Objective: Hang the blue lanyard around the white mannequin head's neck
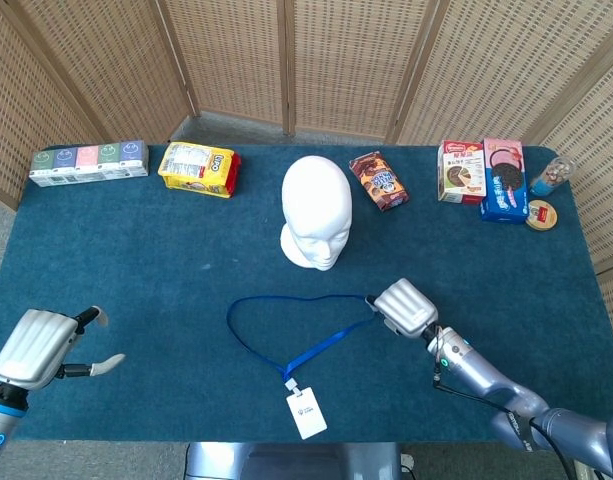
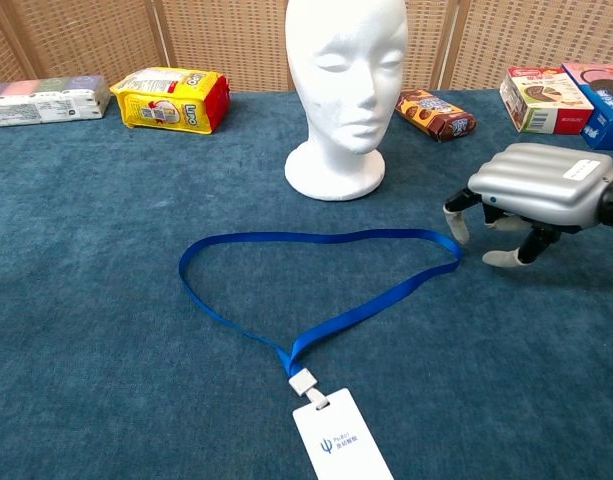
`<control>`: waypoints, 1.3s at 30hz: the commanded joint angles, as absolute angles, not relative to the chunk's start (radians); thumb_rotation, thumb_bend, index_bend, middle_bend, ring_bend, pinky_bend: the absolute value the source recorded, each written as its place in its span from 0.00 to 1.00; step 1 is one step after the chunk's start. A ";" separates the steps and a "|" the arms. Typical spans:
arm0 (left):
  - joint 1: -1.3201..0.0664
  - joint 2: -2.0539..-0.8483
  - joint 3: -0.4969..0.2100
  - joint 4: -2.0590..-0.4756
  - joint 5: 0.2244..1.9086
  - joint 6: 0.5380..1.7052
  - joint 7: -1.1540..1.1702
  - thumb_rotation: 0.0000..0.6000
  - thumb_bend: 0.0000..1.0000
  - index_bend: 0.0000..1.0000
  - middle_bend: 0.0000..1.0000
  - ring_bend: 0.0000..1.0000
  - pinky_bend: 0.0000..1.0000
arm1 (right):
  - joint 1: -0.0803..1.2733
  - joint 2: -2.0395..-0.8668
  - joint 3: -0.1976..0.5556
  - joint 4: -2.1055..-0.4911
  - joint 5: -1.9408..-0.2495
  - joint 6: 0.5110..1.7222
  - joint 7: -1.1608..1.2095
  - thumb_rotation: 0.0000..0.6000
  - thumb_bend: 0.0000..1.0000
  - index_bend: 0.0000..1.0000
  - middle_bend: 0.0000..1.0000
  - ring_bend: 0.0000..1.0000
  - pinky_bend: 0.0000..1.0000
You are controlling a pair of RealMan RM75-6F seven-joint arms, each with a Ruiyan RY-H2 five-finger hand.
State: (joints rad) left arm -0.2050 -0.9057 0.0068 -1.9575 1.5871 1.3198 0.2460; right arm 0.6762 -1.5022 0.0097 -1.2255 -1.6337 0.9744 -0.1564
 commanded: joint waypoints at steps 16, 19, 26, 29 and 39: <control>-0.205 -0.910 0.015 -1.946 1.578 1.313 0.228 0.20 0.09 0.44 0.95 0.99 0.89 | 0.691 -1.531 0.000 -1.211 -1.608 0.947 -0.195 1.00 0.35 0.49 1.00 1.00 1.00; -0.205 -0.911 0.016 -1.944 1.577 1.313 0.227 0.20 0.09 0.44 0.95 0.99 0.90 | 0.693 -1.533 0.002 -1.211 -1.602 0.945 -0.198 1.00 0.36 0.49 1.00 1.00 1.00; -0.206 -0.913 0.017 -1.938 1.573 1.312 0.219 0.20 0.09 0.44 0.95 0.99 0.89 | 0.697 -1.535 0.007 -1.218 -1.590 0.943 -0.208 1.00 0.36 0.49 1.00 1.00 1.00; -0.207 -0.913 0.017 -1.937 1.571 1.310 0.217 0.20 0.09 0.44 0.95 0.99 0.89 | 0.698 -1.534 0.008 -1.227 -1.585 0.943 -0.215 1.00 0.36 0.49 1.00 1.00 1.00; -0.207 -0.913 0.022 -1.930 1.568 1.305 0.209 0.20 0.09 0.44 0.95 0.99 0.90 | 0.707 -1.542 0.015 -1.244 -1.569 0.933 -0.242 1.00 0.35 0.49 1.00 1.00 1.00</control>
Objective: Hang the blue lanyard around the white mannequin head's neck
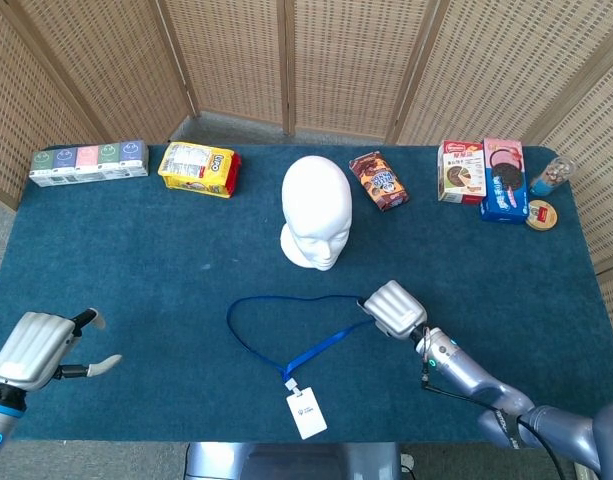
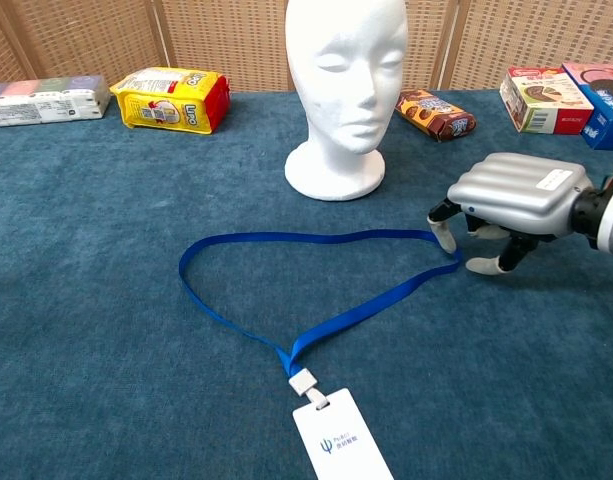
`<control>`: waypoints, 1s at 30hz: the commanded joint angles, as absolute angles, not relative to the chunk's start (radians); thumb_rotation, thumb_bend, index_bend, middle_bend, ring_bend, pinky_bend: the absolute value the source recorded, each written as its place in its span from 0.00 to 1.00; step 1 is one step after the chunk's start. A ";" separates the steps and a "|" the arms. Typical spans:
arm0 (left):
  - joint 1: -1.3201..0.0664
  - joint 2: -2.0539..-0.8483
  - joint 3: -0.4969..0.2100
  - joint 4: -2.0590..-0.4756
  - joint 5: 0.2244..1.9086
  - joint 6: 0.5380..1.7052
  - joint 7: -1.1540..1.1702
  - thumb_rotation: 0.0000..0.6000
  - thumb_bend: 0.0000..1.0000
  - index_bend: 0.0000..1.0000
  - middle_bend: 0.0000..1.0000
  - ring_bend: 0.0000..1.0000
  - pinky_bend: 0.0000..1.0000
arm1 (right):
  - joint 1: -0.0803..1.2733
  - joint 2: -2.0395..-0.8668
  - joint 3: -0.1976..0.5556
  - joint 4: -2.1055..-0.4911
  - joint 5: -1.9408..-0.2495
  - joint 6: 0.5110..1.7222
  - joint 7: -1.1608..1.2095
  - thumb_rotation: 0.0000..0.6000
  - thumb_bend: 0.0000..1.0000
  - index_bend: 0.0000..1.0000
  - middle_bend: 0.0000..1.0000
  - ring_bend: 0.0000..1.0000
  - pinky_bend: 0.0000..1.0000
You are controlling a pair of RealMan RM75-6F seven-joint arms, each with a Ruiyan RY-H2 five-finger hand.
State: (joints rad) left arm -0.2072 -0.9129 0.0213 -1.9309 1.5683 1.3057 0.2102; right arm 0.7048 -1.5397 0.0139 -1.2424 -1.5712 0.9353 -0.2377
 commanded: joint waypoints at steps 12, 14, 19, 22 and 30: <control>-0.204 -0.914 0.028 -1.918 1.568 1.306 0.195 0.20 0.09 0.44 0.95 0.99 0.89 | 0.715 -1.556 0.014 -1.240 -1.561 0.926 -0.263 1.00 0.35 0.49 1.00 1.00 1.00; -0.204 -0.914 0.028 -1.918 1.569 1.306 0.193 0.20 0.09 0.44 0.95 0.99 0.90 | 0.715 -1.558 0.013 -1.237 -1.561 0.927 -0.265 1.00 0.35 0.49 1.00 1.00 1.00; -0.203 -0.914 0.030 -1.918 1.571 1.306 0.191 0.20 0.09 0.44 0.95 0.99 0.89 | 0.716 -1.563 0.009 -1.231 -1.562 0.926 -0.267 1.00 0.35 0.49 1.00 1.00 1.00; -0.203 -0.914 0.031 -1.918 1.571 1.305 0.191 0.20 0.09 0.44 0.95 0.99 0.89 | 0.716 -1.565 0.008 -1.227 -1.561 0.927 -0.267 1.00 0.35 0.50 1.00 1.00 1.00; -0.204 -0.911 0.030 -1.919 1.570 1.307 0.189 0.20 0.09 0.44 0.95 0.99 0.90 | 0.720 -1.575 0.009 -1.218 -1.557 0.925 -0.267 1.00 0.37 0.51 1.00 1.00 1.00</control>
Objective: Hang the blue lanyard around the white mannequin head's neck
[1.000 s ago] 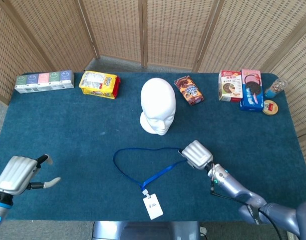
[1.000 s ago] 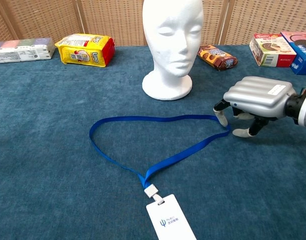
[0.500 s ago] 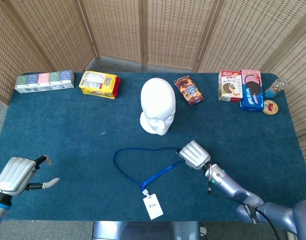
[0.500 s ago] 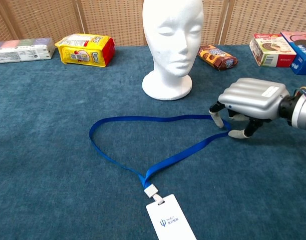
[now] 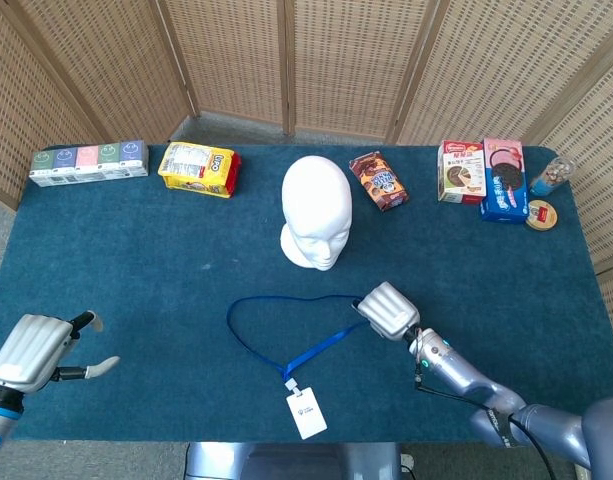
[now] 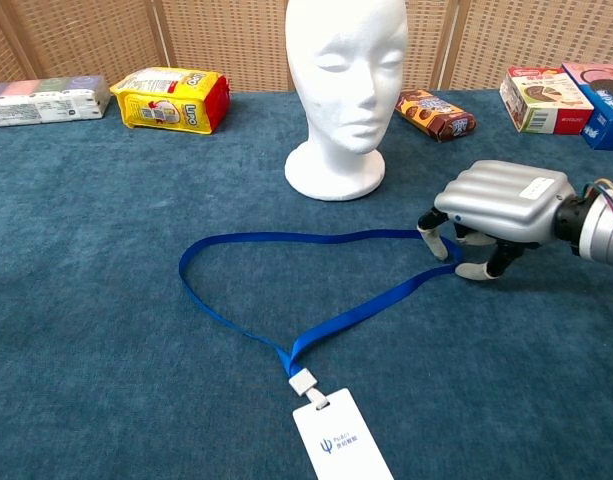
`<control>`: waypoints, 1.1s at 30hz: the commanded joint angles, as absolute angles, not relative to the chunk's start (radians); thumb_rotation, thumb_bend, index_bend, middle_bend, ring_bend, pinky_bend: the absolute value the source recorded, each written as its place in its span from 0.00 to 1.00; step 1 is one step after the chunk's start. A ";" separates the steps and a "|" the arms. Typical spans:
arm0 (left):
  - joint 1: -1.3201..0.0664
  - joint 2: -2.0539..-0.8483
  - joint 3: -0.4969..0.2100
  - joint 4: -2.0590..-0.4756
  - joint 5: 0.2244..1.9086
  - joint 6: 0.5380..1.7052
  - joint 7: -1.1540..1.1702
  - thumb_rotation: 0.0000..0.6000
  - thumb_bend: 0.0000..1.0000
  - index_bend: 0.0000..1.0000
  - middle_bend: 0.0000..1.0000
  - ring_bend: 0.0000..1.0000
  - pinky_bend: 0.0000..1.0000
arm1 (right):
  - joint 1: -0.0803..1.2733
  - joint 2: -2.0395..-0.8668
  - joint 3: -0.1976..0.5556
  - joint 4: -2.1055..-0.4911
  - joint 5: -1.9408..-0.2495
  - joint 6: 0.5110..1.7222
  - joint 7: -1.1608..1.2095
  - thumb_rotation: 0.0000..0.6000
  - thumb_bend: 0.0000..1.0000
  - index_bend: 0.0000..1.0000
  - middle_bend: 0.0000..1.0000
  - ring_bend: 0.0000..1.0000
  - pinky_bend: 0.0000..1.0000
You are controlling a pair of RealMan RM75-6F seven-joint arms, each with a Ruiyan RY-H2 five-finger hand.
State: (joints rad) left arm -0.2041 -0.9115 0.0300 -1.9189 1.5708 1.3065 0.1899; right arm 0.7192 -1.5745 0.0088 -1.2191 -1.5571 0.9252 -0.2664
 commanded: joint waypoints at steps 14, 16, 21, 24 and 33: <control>-0.204 -0.905 0.033 -1.917 1.569 1.304 0.184 0.20 0.09 0.43 0.95 0.99 0.90 | 0.728 -1.585 0.014 -1.214 -1.544 0.915 -0.271 1.00 0.40 0.52 1.00 1.00 1.00; -0.203 -0.903 0.033 -1.917 1.569 1.304 0.183 0.20 0.09 0.43 0.95 0.99 0.89 | 0.728 -1.586 0.014 -1.214 -1.543 0.915 -0.271 1.00 0.40 0.52 1.00 1.00 1.00; -0.203 -0.901 0.034 -1.917 1.570 1.305 0.182 0.21 0.09 0.43 0.95 0.99 0.90 | 0.731 -1.590 0.014 -1.209 -1.538 0.909 -0.272 1.00 0.42 0.52 1.00 1.00 1.00; -0.202 -0.899 0.034 -1.917 1.572 1.306 0.181 0.21 0.09 0.42 0.95 0.99 0.89 | 0.733 -1.592 0.015 -1.209 -1.534 0.905 -0.273 1.00 0.44 0.53 1.00 1.00 1.00; -0.203 -0.893 0.033 -1.917 1.574 1.308 0.174 0.20 0.09 0.41 0.95 0.99 0.89 | 0.736 -1.591 0.017 -1.217 -1.529 0.903 -0.278 1.00 0.48 0.55 1.00 1.00 1.00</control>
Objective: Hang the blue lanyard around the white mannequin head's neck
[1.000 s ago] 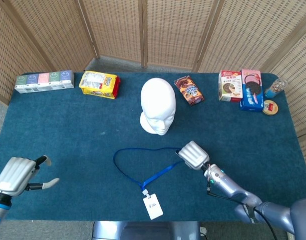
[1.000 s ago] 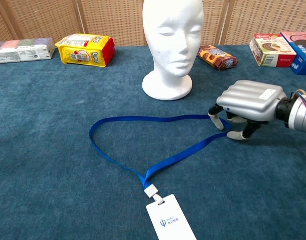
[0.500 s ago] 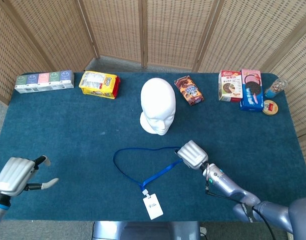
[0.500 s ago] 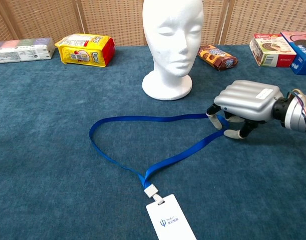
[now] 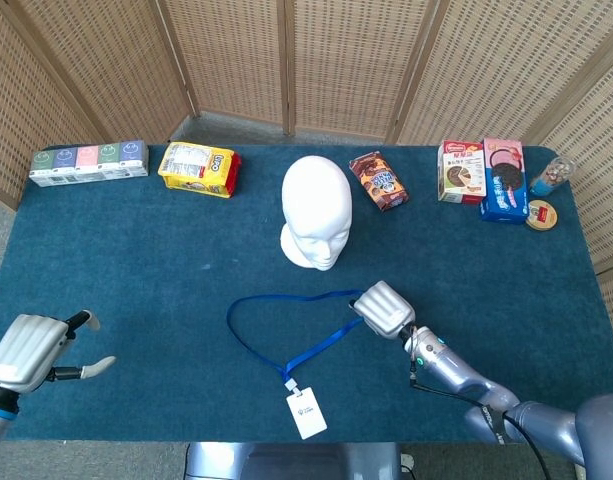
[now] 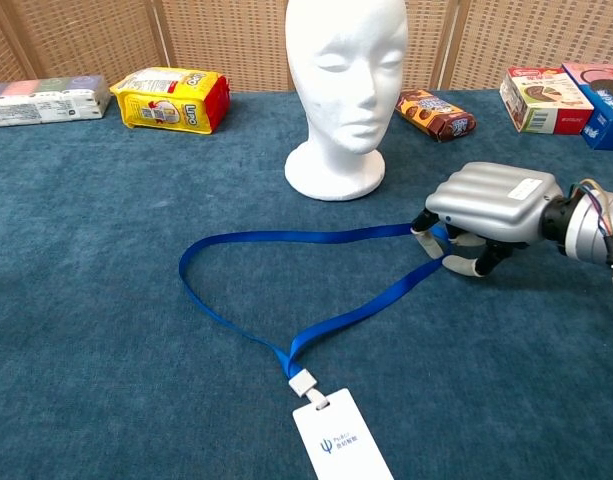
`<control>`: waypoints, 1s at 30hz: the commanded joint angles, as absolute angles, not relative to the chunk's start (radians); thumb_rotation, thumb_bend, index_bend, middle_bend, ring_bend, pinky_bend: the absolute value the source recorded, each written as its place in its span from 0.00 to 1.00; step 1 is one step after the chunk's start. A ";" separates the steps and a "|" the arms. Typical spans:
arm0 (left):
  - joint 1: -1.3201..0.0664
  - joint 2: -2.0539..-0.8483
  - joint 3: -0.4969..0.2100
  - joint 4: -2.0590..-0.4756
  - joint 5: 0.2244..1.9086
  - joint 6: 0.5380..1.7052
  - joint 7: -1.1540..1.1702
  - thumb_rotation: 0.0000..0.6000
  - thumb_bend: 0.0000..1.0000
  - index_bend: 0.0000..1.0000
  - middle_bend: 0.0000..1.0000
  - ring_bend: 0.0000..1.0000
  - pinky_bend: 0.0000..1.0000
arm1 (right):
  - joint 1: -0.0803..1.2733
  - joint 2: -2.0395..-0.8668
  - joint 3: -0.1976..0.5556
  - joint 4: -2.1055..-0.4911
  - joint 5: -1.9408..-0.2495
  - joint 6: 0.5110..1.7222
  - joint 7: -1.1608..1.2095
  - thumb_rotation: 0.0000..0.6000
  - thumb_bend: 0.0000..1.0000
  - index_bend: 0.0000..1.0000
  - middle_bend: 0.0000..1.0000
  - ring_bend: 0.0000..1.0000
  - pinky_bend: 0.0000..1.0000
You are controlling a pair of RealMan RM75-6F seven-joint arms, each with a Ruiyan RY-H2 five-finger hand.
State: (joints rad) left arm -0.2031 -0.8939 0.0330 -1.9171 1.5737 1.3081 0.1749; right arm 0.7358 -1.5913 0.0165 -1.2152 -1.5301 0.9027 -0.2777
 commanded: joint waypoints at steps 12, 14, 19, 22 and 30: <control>-0.219 -0.913 0.020 -1.898 1.593 1.308 0.201 0.20 0.09 0.41 0.95 0.99 0.89 | 0.727 -1.585 0.016 -1.230 -1.519 0.910 -0.266 1.00 0.50 0.57 1.00 1.00 1.00; -0.231 -0.923 0.012 -1.888 1.612 1.307 0.219 0.20 0.09 0.41 0.95 0.99 0.89 | 0.725 -1.584 0.015 -1.233 -1.517 0.911 -0.263 1.00 0.51 0.57 1.00 1.00 1.00; -0.262 -0.950 -0.005 -1.853 1.642 1.293 0.270 0.29 0.11 0.41 0.95 0.94 0.89 | 0.723 -1.580 0.014 -1.240 -1.516 0.915 -0.261 1.00 0.51 0.58 1.00 1.00 1.00; -0.325 -0.988 -0.022 -1.808 1.686 1.234 0.337 0.39 0.12 0.41 0.95 0.93 0.88 | 0.719 -1.577 0.015 -1.249 -1.512 0.918 -0.259 1.00 0.51 0.58 1.00 1.00 1.00; -0.427 -1.057 -0.036 -1.757 1.729 1.126 0.370 0.67 0.13 0.41 0.95 0.93 0.88 | 0.712 -1.575 0.015 -1.257 -1.506 0.924 -0.260 1.00 0.51 0.59 1.00 1.00 1.00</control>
